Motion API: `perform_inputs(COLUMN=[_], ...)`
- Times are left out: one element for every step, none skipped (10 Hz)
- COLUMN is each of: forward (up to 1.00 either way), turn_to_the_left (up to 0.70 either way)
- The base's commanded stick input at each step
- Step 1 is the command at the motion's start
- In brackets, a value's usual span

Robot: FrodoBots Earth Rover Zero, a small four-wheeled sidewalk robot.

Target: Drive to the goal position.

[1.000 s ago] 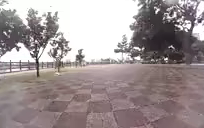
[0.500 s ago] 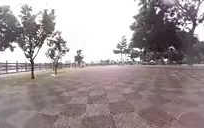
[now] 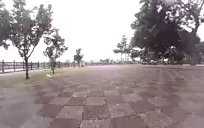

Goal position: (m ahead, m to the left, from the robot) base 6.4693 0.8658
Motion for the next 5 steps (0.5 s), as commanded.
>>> perform_inputs(forward=[1.00,1.00,1.00,1.00,1.00], turn_to_the_left=[0.00,0.00,0.00,0.00,0.00])
